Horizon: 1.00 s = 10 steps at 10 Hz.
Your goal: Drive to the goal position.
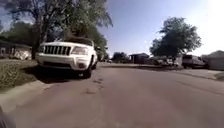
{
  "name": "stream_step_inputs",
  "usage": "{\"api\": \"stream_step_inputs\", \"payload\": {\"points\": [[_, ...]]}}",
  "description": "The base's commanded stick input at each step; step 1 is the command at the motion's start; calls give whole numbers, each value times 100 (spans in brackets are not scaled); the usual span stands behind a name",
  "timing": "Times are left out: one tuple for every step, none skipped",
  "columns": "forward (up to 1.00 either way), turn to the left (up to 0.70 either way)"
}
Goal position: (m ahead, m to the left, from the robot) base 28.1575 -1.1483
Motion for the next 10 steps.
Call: {"api": "stream_step_inputs", "payload": {"points": [[100,3],[100,3],[100,3],[100,3],[100,3],[100,3],[100,3],[100,3],[100,2],[100,3]]}}
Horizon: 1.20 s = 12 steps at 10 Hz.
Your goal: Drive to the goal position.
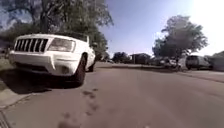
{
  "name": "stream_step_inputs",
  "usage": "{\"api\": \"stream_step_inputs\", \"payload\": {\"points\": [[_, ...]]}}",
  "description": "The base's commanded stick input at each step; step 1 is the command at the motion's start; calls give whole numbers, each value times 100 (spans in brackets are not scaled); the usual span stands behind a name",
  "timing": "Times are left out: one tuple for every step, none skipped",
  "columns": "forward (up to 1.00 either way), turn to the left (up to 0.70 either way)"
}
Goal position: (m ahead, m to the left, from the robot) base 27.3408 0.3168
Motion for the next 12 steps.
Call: {"api": "stream_step_inputs", "payload": {"points": [[100,3],[100,3],[100,3],[100,2],[100,3],[100,4],[100,6],[100,6],[100,6],[100,6],[100,6],[100,6]]}}
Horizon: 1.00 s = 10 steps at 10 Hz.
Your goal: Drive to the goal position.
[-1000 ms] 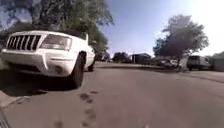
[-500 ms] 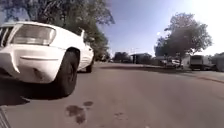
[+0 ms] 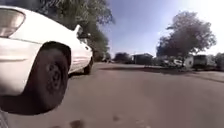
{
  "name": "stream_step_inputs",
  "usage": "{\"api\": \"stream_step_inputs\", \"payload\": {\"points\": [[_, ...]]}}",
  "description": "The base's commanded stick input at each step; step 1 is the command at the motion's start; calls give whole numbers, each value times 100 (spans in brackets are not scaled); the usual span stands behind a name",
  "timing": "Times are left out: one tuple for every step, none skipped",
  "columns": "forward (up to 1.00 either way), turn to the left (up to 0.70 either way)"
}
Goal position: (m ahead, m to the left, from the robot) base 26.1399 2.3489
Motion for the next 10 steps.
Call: {"api": "stream_step_inputs", "payload": {"points": [[100,6],[100,6],[100,6],[100,6],[100,6],[100,7],[100,8],[100,10],[100,9],[100,7]]}}
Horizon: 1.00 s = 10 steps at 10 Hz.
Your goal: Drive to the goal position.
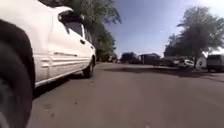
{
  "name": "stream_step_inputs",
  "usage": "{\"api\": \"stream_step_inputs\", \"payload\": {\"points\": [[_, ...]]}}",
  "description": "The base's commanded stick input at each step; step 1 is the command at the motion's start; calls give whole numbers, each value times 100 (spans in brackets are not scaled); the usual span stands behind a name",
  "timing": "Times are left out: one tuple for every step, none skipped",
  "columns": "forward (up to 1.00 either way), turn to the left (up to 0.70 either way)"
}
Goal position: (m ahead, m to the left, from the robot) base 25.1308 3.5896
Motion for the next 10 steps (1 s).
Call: {"api": "stream_step_inputs", "payload": {"points": [[100,3],[100,0],[100,0],[100,0],[100,0],[100,0],[100,-3],[100,-22],[100,-20],[100,-2]]}}
